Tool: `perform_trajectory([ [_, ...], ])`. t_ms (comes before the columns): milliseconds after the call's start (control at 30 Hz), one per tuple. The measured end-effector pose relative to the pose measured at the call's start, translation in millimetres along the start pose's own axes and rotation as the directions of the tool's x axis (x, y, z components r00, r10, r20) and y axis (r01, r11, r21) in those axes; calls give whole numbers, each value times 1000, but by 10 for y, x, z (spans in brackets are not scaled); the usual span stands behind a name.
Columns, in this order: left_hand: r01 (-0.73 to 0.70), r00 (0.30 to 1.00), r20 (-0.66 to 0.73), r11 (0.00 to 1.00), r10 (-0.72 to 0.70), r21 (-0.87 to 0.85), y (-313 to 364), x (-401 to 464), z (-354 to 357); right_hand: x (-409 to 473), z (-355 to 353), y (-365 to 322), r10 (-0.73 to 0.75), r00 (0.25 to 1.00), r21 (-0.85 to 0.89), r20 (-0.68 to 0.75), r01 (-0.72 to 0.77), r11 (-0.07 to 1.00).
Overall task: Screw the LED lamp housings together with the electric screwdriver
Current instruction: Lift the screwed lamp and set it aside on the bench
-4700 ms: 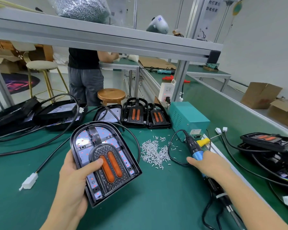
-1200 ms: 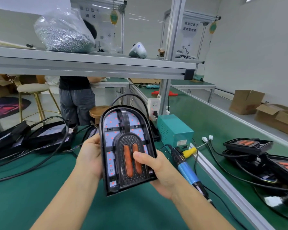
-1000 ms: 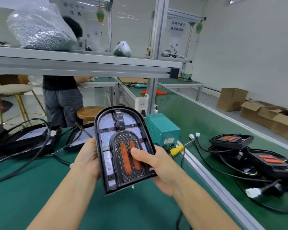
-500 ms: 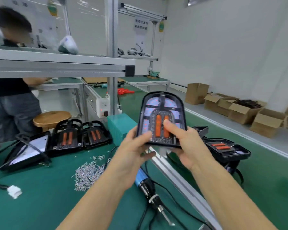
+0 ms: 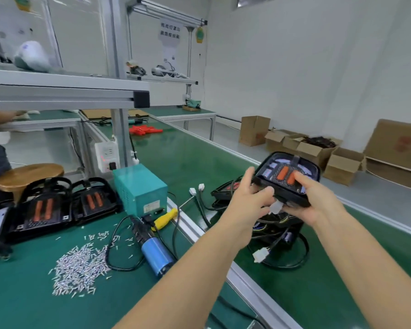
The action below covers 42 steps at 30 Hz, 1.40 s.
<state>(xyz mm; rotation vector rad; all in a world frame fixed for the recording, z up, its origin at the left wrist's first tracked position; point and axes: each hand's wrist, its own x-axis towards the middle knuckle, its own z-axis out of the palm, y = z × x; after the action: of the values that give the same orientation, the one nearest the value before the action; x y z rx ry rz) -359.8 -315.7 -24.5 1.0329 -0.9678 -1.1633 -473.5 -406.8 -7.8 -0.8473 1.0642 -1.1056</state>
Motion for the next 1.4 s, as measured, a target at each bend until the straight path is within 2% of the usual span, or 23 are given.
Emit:
perform_trajectory([
  [100, 65, 997, 28, 994, -68, 85, -53, 85, 64, 105, -100, -30, 34, 997, -74, -76, -39, 997],
  [200, 80, 995, 43, 977, -90, 199, -131, 119, 100, 183, -237, -2, 77, 995, -241, -56, -89, 967],
  [300, 62, 993, 73, 947, -90, 316, -212, 112, 129, 263, -341, 49, 61, 996, -485, -64, -84, 871],
  [367, 25, 991, 108, 915, -74, 403, -256, 100, 149, 359, -384, 82, 8, 994, -559, -113, -70, 826],
  [500, -63, 991, 132, 784, -25, 618, -334, 115, 137, 588, -372, 201, -114, 972, -521, -207, -11, 853],
  [633, -88, 994, 110, 618, 3, 781, -371, 154, 53, 697, -206, 318, -31, 976, -366, -216, -52, 929],
  [800, -47, 992, 104, 541, -77, 840, -454, 110, -53, 777, -134, 360, -55, 969, -496, -240, -74, 865],
  [867, -37, 986, 115, 516, -121, 856, -467, 86, -114, 780, -163, 334, -145, 954, -634, -261, -56, 771],
  [900, -32, 982, 120, 494, -146, 869, -475, 73, -142, 758, -180, 310, -240, 939, -748, -248, -28, 664],
  [967, -23, 974, 121, 449, -190, 893, -490, 48, -188, 719, -206, 263, -422, 902, -927, -87, 82, 365],
  [1033, -16, 973, 114, 430, -203, 902, -497, 31, -218, 622, -146, 217, -423, 902, -983, 85, 146, 114],
  [1133, -11, 976, 108, 449, -191, 893, -483, -1, -249, 559, -86, 177, -339, 928, -986, 155, 123, -114],
  [1233, -12, 982, 103, 494, -158, 869, -466, -51, -312, 528, -34, 178, -311, 933, -974, 180, 126, -188],
  [1400, 1, 992, 67, 527, -110, 850, -438, -219, -520, 491, 15, 204, -297, 934, -962, 197, 126, -241],
])
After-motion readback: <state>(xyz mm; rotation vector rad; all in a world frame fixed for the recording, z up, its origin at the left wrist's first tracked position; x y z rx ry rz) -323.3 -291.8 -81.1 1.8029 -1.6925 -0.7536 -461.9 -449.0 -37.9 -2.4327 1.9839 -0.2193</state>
